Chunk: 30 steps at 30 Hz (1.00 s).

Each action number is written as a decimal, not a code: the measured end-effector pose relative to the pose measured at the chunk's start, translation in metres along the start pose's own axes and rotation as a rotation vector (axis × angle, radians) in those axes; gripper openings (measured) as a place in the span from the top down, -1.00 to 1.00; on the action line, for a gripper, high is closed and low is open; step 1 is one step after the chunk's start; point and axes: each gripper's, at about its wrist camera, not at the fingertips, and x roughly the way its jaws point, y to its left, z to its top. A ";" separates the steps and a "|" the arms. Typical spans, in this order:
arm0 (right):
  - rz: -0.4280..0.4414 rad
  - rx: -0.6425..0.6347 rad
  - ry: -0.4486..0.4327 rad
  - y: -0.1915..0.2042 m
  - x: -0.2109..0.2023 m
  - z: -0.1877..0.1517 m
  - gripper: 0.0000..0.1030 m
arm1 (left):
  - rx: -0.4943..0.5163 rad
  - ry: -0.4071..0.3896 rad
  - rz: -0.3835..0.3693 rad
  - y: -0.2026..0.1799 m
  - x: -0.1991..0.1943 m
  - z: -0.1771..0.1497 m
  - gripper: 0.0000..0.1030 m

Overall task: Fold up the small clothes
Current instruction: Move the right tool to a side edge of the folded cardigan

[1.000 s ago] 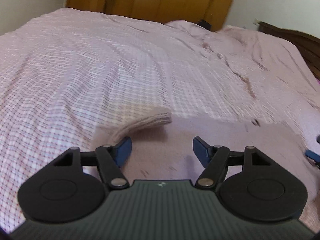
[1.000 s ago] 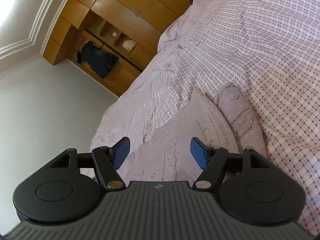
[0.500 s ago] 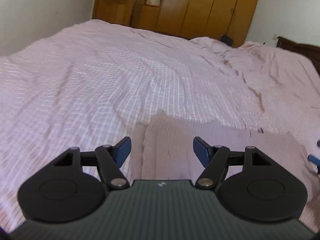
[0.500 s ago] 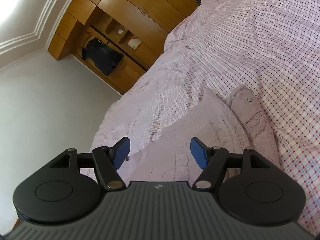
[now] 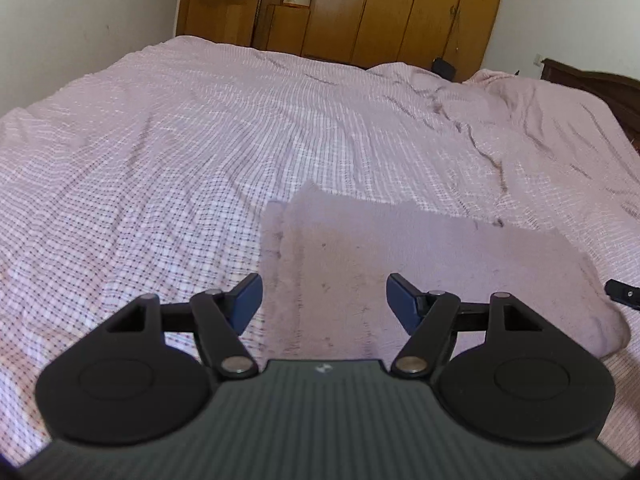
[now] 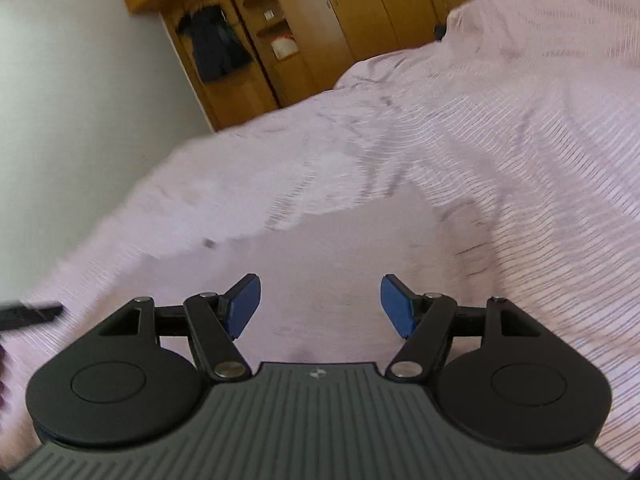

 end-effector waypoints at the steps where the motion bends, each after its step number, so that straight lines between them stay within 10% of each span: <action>1: -0.005 0.009 0.007 -0.004 0.000 -0.001 -0.43 | -0.005 0.006 0.011 0.003 0.001 0.000 -0.36; 23: 0.017 0.344 -0.023 -0.113 0.000 -0.004 -0.43 | 0.020 0.048 0.014 0.004 0.024 -0.010 -0.36; 30: 0.181 0.506 -0.018 -0.141 0.020 -0.013 -0.41 | 0.025 0.052 0.010 0.004 0.028 -0.011 -0.36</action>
